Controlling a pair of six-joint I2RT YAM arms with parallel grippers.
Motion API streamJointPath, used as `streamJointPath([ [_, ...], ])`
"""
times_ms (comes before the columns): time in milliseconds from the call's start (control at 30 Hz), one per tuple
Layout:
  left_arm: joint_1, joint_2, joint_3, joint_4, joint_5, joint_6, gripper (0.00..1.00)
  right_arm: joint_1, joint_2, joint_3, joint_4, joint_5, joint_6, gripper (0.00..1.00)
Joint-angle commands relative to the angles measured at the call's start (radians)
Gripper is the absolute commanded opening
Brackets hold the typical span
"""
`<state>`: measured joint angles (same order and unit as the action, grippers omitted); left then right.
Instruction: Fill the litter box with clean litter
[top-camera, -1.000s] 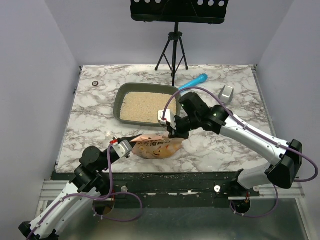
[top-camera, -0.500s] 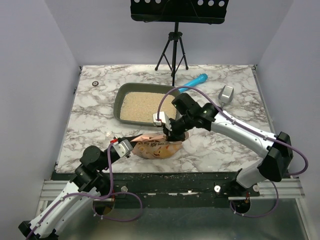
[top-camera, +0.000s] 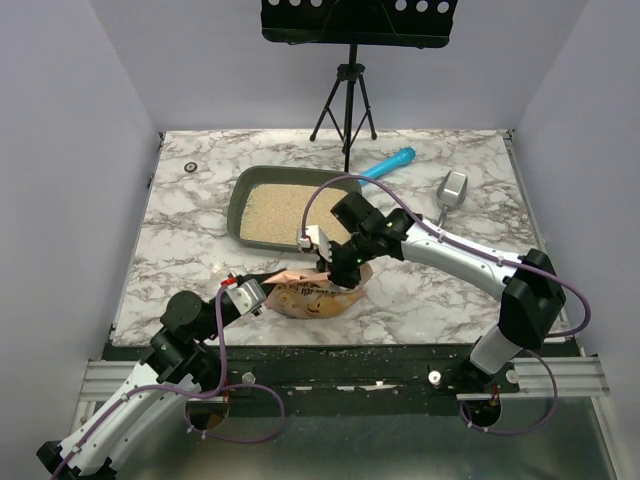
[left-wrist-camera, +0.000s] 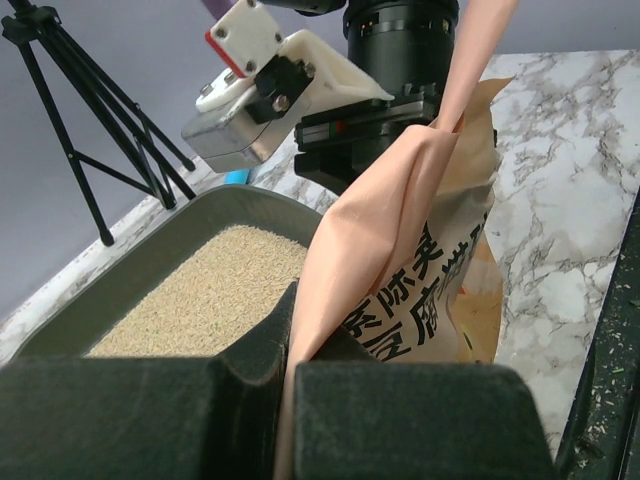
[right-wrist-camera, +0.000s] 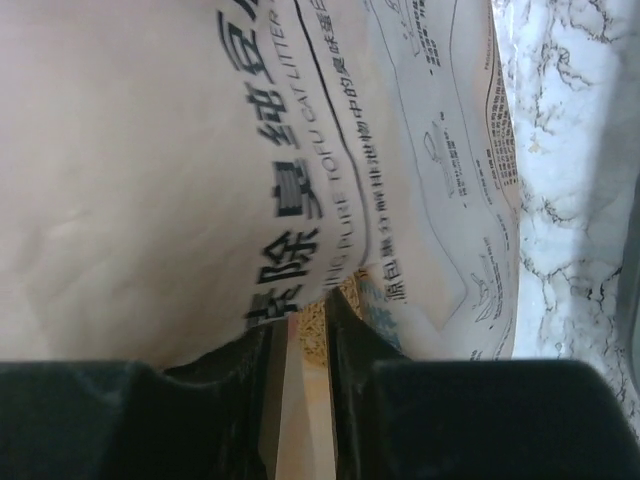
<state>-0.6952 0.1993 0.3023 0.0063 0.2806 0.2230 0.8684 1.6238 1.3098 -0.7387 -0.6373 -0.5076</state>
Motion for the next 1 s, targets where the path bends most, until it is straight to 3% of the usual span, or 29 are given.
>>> streamJointPath([
  [0, 0.003, -0.015, 0.02, 0.136, 0.008, 0.018, 0.0, 0.001, 0.001, -0.047, 0.108, 0.092, 0.109, 0.34],
  [100, 0.003, 0.011, 0.046, 0.129, 0.011, 0.074, 0.0, 0.001, -0.016, -0.067, 0.185, 0.194, 0.179, 0.48],
  [200, 0.002, 0.072, 0.113, 0.089, 0.002, 0.136, 0.0, 0.001, -0.028, -0.092, 0.269, 0.319, 0.239, 0.55],
  [400, 0.006, 0.181, 0.184, 0.178, -0.11, 0.292, 0.0, 0.001, -0.1, -0.22, 0.534, 0.579, 0.379, 0.63],
  [500, 0.042, 0.273, 0.251, 0.15, -0.028, 0.34, 0.0, 0.003, -0.13, -0.259, 0.605, 0.629, 0.409, 0.67],
  [633, 0.219, 0.379, 0.365, 0.106, 0.204, 0.337, 0.0, 0.01, -0.142, -0.277, 0.63, 0.633, 0.425, 0.69],
  [833, 0.333, 0.428, 0.475, 0.026, 0.331, 0.377, 0.0, 0.05, -0.165, -0.307, 0.662, 0.617, 0.455, 0.7],
  [967, 0.347, 0.424, 0.44, 0.015, 0.374, 0.352, 0.0, 0.07, -0.17, -0.3, 0.667, 0.634, 0.474, 0.7],
])
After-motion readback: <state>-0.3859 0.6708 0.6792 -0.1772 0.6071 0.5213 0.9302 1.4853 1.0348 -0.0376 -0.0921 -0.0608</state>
